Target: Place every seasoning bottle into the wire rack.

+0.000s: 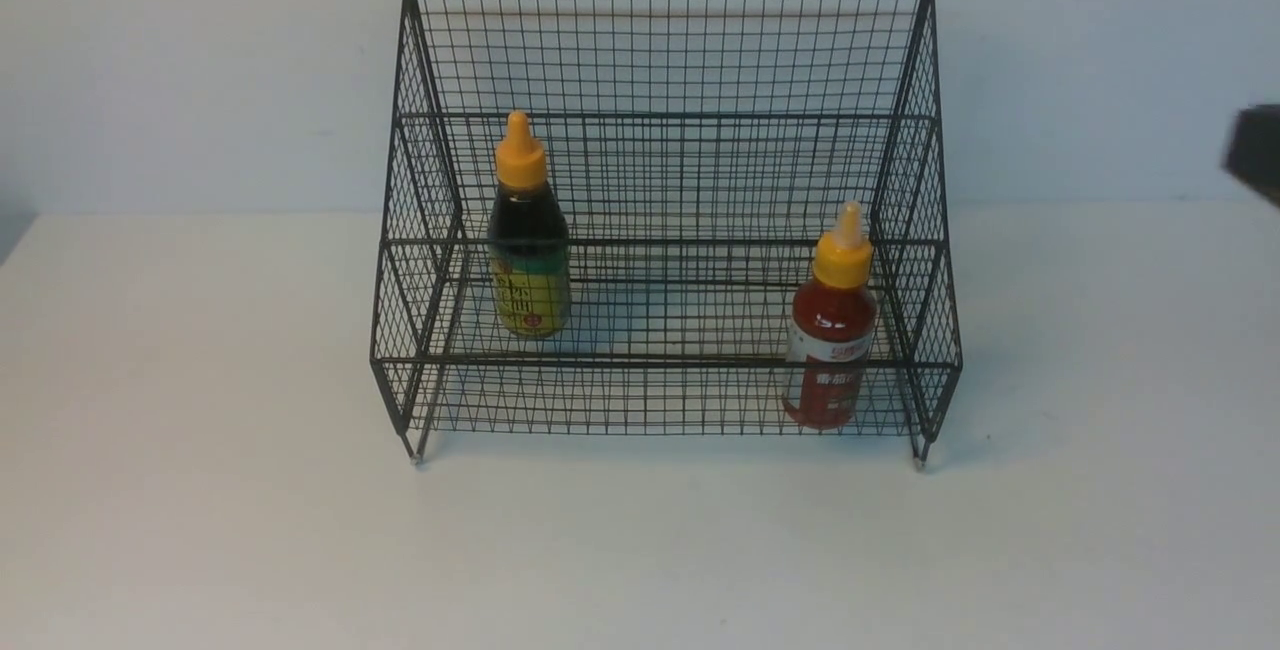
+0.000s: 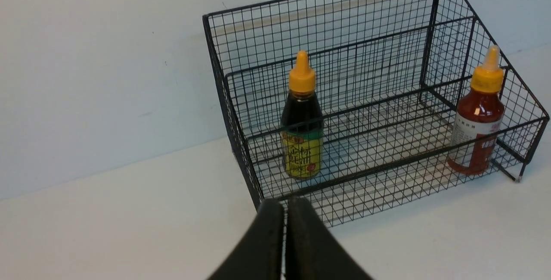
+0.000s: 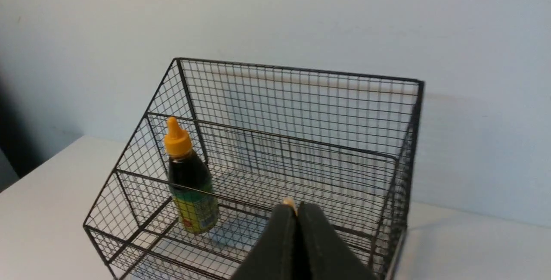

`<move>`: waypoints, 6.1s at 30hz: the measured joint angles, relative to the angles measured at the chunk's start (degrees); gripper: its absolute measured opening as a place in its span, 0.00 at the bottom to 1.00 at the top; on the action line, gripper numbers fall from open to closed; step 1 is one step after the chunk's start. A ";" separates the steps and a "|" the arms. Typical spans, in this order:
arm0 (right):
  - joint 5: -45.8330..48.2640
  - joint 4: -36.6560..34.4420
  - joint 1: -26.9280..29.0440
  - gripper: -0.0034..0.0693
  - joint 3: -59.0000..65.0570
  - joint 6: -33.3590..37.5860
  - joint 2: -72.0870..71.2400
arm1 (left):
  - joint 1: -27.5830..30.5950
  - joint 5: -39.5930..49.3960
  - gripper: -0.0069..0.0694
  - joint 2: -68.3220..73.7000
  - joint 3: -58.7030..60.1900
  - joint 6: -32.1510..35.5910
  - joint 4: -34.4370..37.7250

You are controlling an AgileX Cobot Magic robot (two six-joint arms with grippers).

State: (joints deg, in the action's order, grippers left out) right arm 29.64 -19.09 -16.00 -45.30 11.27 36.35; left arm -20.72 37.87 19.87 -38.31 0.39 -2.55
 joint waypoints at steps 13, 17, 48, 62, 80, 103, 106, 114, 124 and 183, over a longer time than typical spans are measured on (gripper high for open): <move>5.87 16.68 12.54 0.03 11.06 -16.51 -26.71 | 0.00 4.66 0.08 -0.88 0.00 -0.93 0.89; 1.36 17.60 12.77 0.03 17.40 -17.14 -32.74 | 0.00 4.94 0.08 -2.20 0.00 -0.93 1.04; -6.91 17.60 12.77 0.03 21.79 -17.50 -37.08 | 0.00 6.99 0.08 -8.26 0.00 -0.02 2.55; -6.86 17.60 12.77 0.03 21.79 -17.50 -37.08 | 6.08 -5.53 0.08 -12.29 9.19 1.76 4.80; -6.54 17.60 12.77 0.03 21.79 -17.76 -37.08 | 16.32 -16.76 0.08 -20.48 39.95 7.97 5.54; -6.54 17.60 12.77 0.03 21.79 -18.01 -37.08 | 16.37 -16.72 0.08 -20.48 39.95 7.97 5.54; -6.47 18.41 12.77 0.03 21.79 -16.92 -37.08 | 16.37 -16.72 0.08 -20.48 39.95 7.97 5.54; -6.01 21.58 12.95 0.03 28.74 -14.94 -37.08 | 16.37 -16.72 0.08 -20.48 39.95 7.97 5.54; -6.31 23.36 15.13 0.03 46.23 -14.76 -37.03 | 16.37 -16.60 0.08 -20.48 39.95 7.97 5.54; -6.51 23.36 15.13 0.03 46.30 -14.76 -37.03 | 16.37 -16.63 0.08 -20.48 39.95 7.97 5.54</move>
State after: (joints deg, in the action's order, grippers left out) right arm 23.13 4.27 -0.87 1.00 -3.48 -0.68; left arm -4.35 21.24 -0.61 1.64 8.35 2.99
